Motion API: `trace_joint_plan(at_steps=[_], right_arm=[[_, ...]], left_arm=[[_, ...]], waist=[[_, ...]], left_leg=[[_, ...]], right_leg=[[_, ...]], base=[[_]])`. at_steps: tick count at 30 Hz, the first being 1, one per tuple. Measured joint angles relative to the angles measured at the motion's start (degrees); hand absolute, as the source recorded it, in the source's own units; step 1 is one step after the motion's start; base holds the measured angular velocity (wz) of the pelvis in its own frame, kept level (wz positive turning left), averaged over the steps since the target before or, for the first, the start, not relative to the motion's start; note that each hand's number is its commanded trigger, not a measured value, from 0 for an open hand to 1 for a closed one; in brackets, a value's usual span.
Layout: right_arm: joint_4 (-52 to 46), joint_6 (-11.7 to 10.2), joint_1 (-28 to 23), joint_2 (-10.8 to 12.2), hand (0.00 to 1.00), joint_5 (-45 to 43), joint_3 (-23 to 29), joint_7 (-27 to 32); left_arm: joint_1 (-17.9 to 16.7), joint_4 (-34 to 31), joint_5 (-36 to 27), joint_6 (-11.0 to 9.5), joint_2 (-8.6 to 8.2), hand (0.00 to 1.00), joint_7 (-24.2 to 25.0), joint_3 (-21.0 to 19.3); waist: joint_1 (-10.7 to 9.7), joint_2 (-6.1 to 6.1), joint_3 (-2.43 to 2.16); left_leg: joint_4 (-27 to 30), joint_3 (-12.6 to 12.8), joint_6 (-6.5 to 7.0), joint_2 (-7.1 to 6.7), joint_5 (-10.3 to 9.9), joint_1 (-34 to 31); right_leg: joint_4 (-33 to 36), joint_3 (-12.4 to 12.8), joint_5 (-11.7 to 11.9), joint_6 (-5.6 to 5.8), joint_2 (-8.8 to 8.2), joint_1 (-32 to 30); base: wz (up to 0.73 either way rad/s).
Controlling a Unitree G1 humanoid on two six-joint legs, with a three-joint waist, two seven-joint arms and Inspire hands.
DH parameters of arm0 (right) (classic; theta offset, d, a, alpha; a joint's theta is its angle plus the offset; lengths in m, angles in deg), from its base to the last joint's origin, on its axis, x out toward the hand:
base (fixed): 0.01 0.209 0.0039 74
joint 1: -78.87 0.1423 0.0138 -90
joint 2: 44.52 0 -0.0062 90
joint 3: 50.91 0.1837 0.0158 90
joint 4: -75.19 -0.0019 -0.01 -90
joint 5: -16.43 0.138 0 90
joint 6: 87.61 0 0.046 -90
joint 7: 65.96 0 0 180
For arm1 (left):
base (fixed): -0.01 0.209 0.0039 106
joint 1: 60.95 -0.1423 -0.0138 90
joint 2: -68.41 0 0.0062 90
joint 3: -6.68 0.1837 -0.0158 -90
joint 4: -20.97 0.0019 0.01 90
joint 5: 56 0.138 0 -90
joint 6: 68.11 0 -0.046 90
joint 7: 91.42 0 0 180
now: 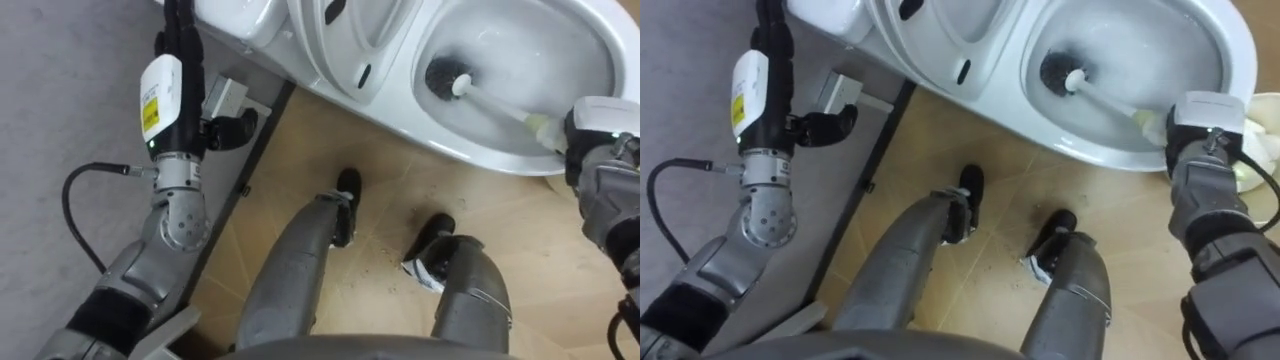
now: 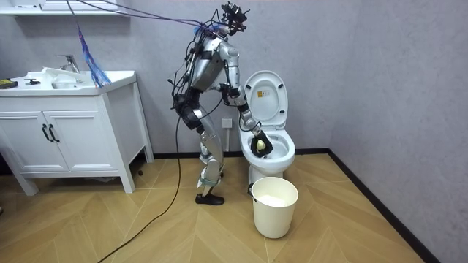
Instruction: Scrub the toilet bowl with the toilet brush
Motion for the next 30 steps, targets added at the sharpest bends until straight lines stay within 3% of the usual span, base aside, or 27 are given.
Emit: trace_joint_plan(at_steps=[5,6,10,16,19,21,23,28,30], right_arm=[[1.47,-2.37,1.13,-0.29,1.0,2.07,3.38,-0.28],[1.37,-2.71,1.33,-0.29,1.0,1.32,3.4,-0.48],[1.15,-2.59,1.33,-0.12,1.0,-4.4,3.67,-1.07],[-9.04,3.48,-1.21,0.85,1.0,-11.6,2.7,-4.34],[-18.3,7.24,-6.02,1.89,1.0,-14.06,3.09,-5.97],[-25.23,10.09,-9.64,2.59,1.0,-14.94,3.6,-7.65],[-28.22,11.28,-11.78,3.52,1.0,-16.01,4.14,-8.32],[-23.96,11.16,-10.42,4.64,1.0,-16.09,4.96,-7.62],[-16.68,8.1,-7.02,3.89,1.0,-14.23,4.6,-5.43]], left_arm=[[0.25,-0.48,0.88,1.03,0.03,0.0,0.2,-0.41],[0.34,-0.55,1.21,1.08,-0.01,0.0,0.4,-0.82],[0.29,-0.44,1.28,1.18,0.05,0.0,2.53,-1.2],[0.03,0.11,0.41,1.18,-0.24,0.0,2.59,-1.19],[-1.16,0.09,0.03,1.03,-0.3,0.0,2.04,-1.82],[-2.62,0.07,-1.24,0.84,-0.16,0.0,1.01,-1.94],[-3.6,0.07,-1.97,0.82,-0.16,0.0,0.22,-2.01],[-4.1,0.13,-4.7,0.81,-0.2,0.0,-1.79,-1.81],[-3.86,0.31,-5.65,0.85,-0.04,0.0,-1.77,-1.24]], waist=[[-1.55,-1.19,0.09],[-1.53,-1.71,0.1],[-1.24,-1.72,0.09],[-0.34,-1.47,-0.07],[-0.51,-1.01,-0.39],[-0.54,-0.13,-0.98],[-0.66,0.25,-1.22],[-1.0,0.72,-1.27],[-1.29,0.89,-1.16]], left_leg=[[0.68,0.58,0.52,-1.9,0.2,-0.9],[0.9,1.1,0.69,-1.96,0.3,-1.15],[1.74,1.52,0.94,-1.93,0.19,-1.21],[2.03,1.73,0.74,-0.59,0.28,-1.21],[1.88,1.44,0.29,0.79,0.04,-0.77],[1.77,1.2,-0.2,2.33,-0.27,-0.67],[1.66,1.24,-0.47,3.15,-0.45,-0.25],[0.88,1.39,-0.8,3.32,-0.37,0.54],[0.77,1.41,-0.82,2.89,-0.31,0.61]], right_leg=[[3.93,1.26,-1.32,0.36,-2.18,-2.28],[4.6,1.9,-1.33,0.37,-2.4,-3.11],[5.39,2.22,-1.3,0.34,-2.91,-3.42],[3.94,2.6,-0.44,0.0,-0.94,-3.24],[1.87,1.24,0.18,-0.72,0.33,-1.65],[-0.66,0.57,1.09,-1.12,2.15,-0.48],[-1.95,0.54,1.56,-1.32,3.2,0.28],[-2.39,0.84,1.58,-1.49,3.17,0.65],[-1.72,0.77,1.26,-1.5,2.54,0.5]], base=[[0.09],[0.0],[-0.07],[-0.1],[-0.1],[-0.22],[-0.17],[-0.03],[0.08]])
